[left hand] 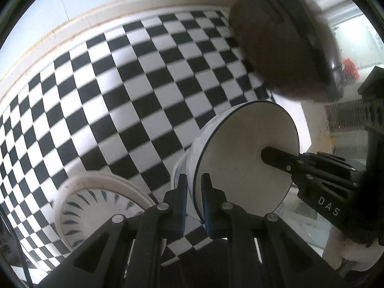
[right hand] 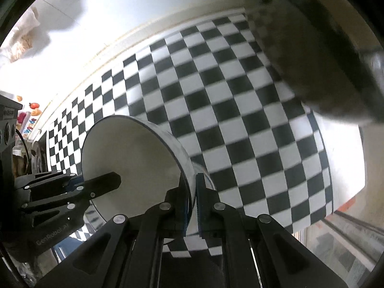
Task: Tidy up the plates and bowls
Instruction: 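Carry the black-rimmed bowl toward the bowl stack beside the plates, then lower the black-rimmed bowl onto the bowl stack with both tools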
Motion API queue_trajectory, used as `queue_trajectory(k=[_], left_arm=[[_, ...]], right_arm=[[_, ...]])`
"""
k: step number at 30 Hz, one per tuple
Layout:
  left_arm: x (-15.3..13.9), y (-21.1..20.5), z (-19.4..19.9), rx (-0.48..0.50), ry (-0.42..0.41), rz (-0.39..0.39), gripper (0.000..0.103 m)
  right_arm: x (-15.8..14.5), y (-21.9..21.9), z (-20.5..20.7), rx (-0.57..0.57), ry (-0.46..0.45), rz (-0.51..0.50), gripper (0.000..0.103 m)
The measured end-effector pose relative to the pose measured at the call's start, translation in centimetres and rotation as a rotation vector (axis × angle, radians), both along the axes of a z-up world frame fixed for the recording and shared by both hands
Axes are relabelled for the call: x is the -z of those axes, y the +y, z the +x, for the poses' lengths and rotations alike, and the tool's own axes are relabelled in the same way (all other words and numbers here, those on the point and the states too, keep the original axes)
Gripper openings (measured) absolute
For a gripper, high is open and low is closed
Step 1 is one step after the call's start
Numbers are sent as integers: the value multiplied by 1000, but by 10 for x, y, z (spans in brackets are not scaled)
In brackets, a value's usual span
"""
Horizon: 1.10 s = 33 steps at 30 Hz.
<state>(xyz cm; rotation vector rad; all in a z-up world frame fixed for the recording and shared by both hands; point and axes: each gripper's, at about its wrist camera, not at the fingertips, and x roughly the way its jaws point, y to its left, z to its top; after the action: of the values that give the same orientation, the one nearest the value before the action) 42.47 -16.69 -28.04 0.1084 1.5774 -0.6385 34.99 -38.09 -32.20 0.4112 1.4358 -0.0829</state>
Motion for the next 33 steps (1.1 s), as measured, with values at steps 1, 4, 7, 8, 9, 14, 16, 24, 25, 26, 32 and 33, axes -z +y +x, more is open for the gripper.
queue_trajectory(k=[1,4,7,8,9,14,16,24,25,26,32,33], left_arm=[[4,-1,-3,2,7,4,9],[18,-2,-9,2,24,15,9],[29,-5,-11,1,38,27,9],[33,-7,-11,2,40,32,9],[36,-7,-13,4,42,39,9],[48,-14,-14,7,45,57,9],[51,-15,-16,4,49,62,9],[60,-18,-20,2,53,78,9],[60,-18,-20,2,54,80,9],[60,-18,-20,3,54,82,9],[64,-23,-21,10,55,96,9],[64,-24,-21,9,49,99,9]], right_arm=[[7,0,-2,1,9,2,7],[22,-1,-9,7,34,13,7],[33,-1,-14,7,50,16,7],[37,-1,-15,8,54,17,7],[39,-1,-16,9,57,16,7],[51,-1,-19,3,75,17,7],[55,-2,-19,0,82,21,7],[64,3,-17,-13,100,20,7],[64,3,-16,-13,101,23,7],[65,3,-15,-15,104,25,7],[66,2,-15,-16,112,17,7],[67,1,-15,-13,114,19,7]])
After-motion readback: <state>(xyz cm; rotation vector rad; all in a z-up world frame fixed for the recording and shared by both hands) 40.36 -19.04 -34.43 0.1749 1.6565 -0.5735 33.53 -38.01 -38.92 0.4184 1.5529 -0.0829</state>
